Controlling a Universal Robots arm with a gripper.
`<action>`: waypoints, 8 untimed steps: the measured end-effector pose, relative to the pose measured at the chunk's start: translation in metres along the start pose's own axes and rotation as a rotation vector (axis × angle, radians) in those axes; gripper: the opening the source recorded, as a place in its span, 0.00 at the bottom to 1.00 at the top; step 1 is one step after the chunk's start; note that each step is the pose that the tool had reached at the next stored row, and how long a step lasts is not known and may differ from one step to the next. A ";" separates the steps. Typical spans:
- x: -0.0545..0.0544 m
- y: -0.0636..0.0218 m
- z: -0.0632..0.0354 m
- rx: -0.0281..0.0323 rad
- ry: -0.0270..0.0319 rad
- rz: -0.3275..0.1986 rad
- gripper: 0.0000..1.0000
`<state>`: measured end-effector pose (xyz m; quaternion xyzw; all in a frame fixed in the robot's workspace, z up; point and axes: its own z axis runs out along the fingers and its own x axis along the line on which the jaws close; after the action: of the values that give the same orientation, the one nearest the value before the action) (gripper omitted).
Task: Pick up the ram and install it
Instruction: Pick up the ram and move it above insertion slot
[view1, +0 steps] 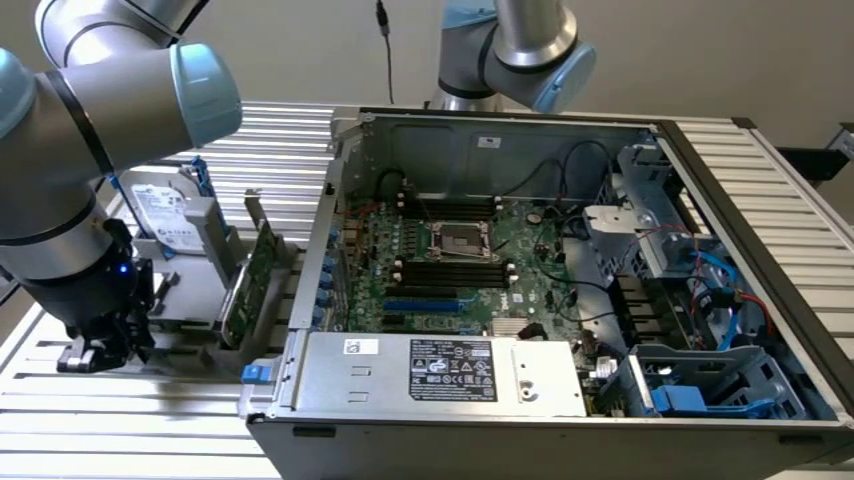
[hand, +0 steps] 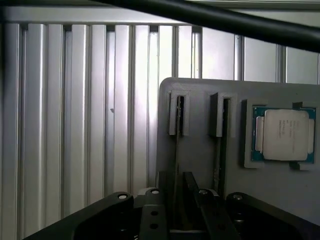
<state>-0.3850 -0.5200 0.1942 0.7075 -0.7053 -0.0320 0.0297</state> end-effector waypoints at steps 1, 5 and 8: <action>0.000 0.0000 0.0000 0.0000 0.0001 -0.001 0.27; 0.000 0.0000 0.0001 0.0066 -0.0001 -0.001 0.18; 0.000 0.0000 0.0000 0.0121 0.0002 -0.001 0.14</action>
<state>-0.3850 -0.5200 0.1942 0.7081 -0.7051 -0.0277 0.0254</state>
